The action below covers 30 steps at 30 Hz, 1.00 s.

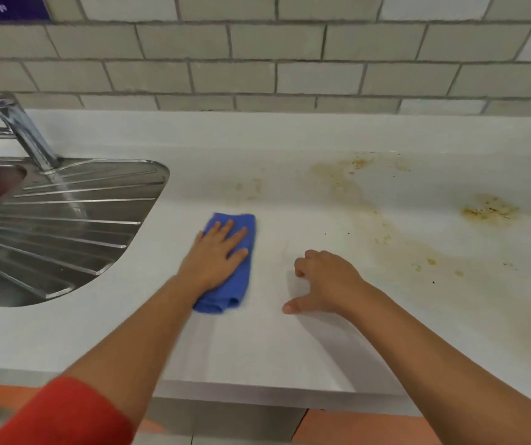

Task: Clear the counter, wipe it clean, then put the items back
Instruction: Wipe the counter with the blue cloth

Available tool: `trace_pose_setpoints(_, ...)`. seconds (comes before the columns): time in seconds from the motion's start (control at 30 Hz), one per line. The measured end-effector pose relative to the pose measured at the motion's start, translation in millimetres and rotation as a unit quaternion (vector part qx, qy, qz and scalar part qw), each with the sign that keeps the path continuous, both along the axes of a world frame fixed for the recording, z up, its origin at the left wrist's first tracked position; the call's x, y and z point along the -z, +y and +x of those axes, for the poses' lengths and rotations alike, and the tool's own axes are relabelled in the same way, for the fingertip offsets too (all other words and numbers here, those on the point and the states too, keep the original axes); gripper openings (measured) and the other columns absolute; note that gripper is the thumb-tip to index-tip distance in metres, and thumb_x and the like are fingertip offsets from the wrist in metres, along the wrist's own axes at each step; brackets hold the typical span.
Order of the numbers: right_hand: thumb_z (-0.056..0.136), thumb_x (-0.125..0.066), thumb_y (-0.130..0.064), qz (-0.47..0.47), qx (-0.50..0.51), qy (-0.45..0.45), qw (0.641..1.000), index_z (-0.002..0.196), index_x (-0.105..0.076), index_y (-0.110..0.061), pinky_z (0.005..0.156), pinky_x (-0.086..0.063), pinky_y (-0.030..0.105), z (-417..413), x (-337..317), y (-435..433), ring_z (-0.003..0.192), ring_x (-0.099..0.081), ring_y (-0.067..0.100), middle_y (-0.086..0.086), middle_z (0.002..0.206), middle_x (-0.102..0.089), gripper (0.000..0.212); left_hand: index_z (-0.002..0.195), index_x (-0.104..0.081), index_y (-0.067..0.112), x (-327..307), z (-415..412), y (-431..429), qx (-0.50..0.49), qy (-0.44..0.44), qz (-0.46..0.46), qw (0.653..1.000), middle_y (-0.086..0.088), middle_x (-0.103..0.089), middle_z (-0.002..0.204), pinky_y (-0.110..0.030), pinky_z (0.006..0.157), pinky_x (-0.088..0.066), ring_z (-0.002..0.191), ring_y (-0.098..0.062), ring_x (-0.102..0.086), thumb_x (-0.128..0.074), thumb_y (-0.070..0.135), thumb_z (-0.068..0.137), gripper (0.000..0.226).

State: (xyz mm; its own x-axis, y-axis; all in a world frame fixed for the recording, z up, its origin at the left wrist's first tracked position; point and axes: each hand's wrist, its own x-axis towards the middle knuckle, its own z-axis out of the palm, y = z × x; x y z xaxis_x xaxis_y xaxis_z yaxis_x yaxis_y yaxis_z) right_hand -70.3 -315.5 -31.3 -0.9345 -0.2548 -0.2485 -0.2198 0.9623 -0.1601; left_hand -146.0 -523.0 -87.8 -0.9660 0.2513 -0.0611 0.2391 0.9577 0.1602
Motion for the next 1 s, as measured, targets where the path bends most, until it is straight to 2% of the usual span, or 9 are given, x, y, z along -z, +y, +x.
trace_pose_setpoints(0.1,0.077,-0.063,-0.058,0.001,-0.009,0.002,1.0,0.124,-0.047,-0.016,0.08,-0.035,0.028,4,2,1,0.113,-0.044,0.02,0.001,0.122,-0.046,0.065,0.15,-0.008,0.026,-4,-39,-15,-0.111,-0.017,-0.014,0.994,-0.004,0.001,0.159,-0.044,0.117,-0.004,0.146,-0.027,0.0,-0.022,0.046,0.099,0.057)
trace_pose_setpoints(0.17,0.079,-0.061,-0.057,-0.002,-0.012,0.0,1.0,0.127,-0.045,-0.016,0.082,-0.035,0.028,6,3,2,0.115,-0.042,0.02,0.001,0.124,-0.045,0.065,0.15,-0.004,0.026,-4,-55,-3,-0.129,-0.026,-0.023,0.991,-0.005,0.003,0.159,-0.046,0.118,-0.004,0.146,-0.03,0.001,-0.018,0.046,0.099,0.057)
trace_pose_setpoints(0.43,0.078,-0.065,-0.052,-0.033,0.002,0.006,0.999,0.132,-0.036,-0.013,0.084,-0.038,0.027,8,3,-2,0.115,-0.045,0.021,0.003,0.128,-0.046,0.072,0.148,-0.007,0.034,-1,9,70,0.078,-0.005,0.017,0.997,0.003,0.003,0.159,-0.038,0.118,0.0,0.146,-0.022,0.003,-0.022,0.046,0.099,0.052)
trace_pose_setpoints(0.53,0.078,-0.067,-0.049,-0.041,0.018,0.0,0.999,0.129,-0.032,-0.012,0.08,-0.037,0.027,8,2,-2,0.114,-0.046,0.021,0.004,0.128,-0.045,0.072,0.145,-0.003,0.042,0,40,41,0.136,-0.013,0.032,0.99,0.01,0.007,0.157,-0.032,0.118,0.005,0.146,-0.015,0.009,-0.008,0.07,0.085,0.067)
trace_pose_setpoints(0.6,0.077,-0.068,-0.048,-0.053,0.036,-0.002,0.998,0.125,-0.033,-0.013,0.077,-0.036,0.027,11,4,0,0.113,-0.046,0.02,0.003,0.126,-0.046,0.069,0.146,-0.006,0.042,0,33,17,0.113,-0.022,0.025,0.993,0.009,0.005,0.158,-0.032,0.117,0.003,0.146,-0.014,0.006,-0.001,0.08,0.073,0.082)
trace_pose_setpoints(0.77,0.083,-0.064,-0.044,-0.095,0.061,-0.025,0.993,0.138,-0.027,-0.019,0.095,-0.039,0.029,21,5,3,0.126,-0.041,0.018,-0.001,0.139,-0.039,0.07,0.15,-0.006,0.029,-4,-13,20,-0.041,-0.021,-0.017,0.999,-0.003,0.005,0.159,-0.042,0.117,0.0,0.146,-0.027,0.003,-0.021,0.049,0.098,0.058)
trace_pose_setpoints(0.83,0.088,-0.062,-0.034,-0.172,0.109,-0.03,0.979,0.141,-0.027,-0.021,0.1,-0.037,0.028,21,5,9,0.129,-0.042,0.019,0.001,0.143,-0.04,0.065,0.15,-0.004,0.027,-3,-6,51,-0.014,-0.025,-0.007,1.0,-0.003,0.007,0.159,-0.044,0.118,0.002,0.146,-0.028,0.005,-0.019,0.046,0.099,0.056)
trace_pose_setpoints(0.93,0.096,-0.048,-0.019,-0.225,0.191,0.084,0.952,0.139,-0.036,-0.013,0.1,-0.033,0.022,19,5,10,0.127,-0.045,0.02,0.006,0.141,-0.044,0.045,0.15,-0.005,0.024,-4,38,94,0.074,-0.024,0.052,0.996,-0.004,0.006,0.159,-0.041,0.117,0.004,0.146,-0.026,0.007,-0.016,0.039,0.101,0.052)
trace_pose_setpoints(1.0,0.1,-0.038,-0.017,-0.245,0.226,0.127,0.934,0.138,-0.04,-0.008,0.1,-0.033,0.022,16,6,-8,0.125,-0.046,0.021,0.009,0.14,-0.045,0.039,0.149,-0.015,0.019,-9,66,103,0.109,-0.056,0.158,0.98,-0.006,-0.011,0.158,-0.035,0.118,-0.007,0.146,-0.024,-0.007,-0.022,0.031,0.102,0.05)
